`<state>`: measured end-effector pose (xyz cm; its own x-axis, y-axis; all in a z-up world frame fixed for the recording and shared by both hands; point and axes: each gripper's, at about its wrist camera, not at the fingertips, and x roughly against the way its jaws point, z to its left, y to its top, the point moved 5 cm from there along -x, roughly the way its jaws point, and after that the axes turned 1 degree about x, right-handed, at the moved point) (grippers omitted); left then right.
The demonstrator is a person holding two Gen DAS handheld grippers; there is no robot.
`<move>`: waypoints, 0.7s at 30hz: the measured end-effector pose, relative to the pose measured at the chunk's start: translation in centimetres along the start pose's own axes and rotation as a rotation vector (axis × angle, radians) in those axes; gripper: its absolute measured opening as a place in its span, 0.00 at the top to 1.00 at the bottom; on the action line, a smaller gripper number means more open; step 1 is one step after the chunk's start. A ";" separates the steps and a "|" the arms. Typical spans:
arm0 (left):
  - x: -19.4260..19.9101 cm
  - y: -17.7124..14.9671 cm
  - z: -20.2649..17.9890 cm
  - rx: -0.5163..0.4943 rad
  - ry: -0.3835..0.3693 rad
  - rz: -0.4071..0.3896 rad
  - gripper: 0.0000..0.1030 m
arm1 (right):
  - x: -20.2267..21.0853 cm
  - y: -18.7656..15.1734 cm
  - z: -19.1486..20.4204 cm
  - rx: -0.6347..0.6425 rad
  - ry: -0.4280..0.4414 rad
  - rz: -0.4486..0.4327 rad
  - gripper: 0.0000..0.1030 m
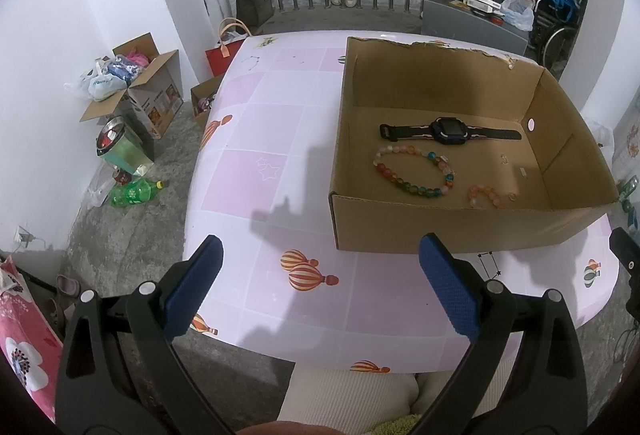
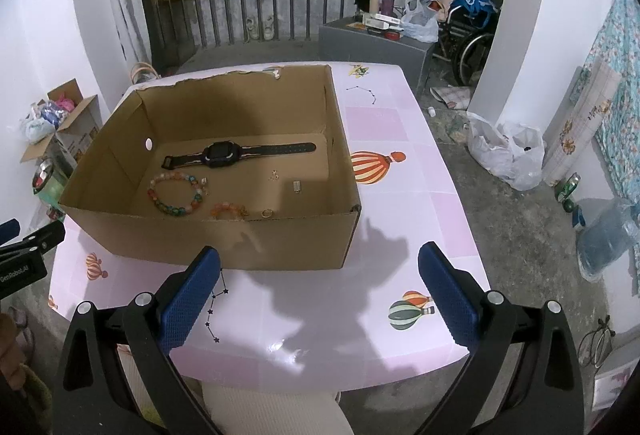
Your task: Organize jewelry
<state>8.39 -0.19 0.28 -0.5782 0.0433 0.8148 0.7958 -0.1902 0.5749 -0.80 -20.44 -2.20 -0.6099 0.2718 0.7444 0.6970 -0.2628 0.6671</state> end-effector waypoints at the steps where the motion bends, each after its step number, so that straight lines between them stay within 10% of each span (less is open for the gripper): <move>1: 0.0 0.0 0.0 0.001 -0.001 0.000 0.08 | 0.0 0.0 0.0 0.000 0.000 0.001 0.06; 21: 0.1 0.1 -0.1 0.000 -0.001 -0.002 0.08 | -0.1 -0.1 0.2 0.005 0.000 0.000 0.06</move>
<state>8.37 -0.29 0.39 -0.5794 0.0441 0.8139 0.7949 -0.1900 0.5762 -0.72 -20.30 -2.31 -0.6101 0.2719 0.7442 0.6989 -0.2578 0.6671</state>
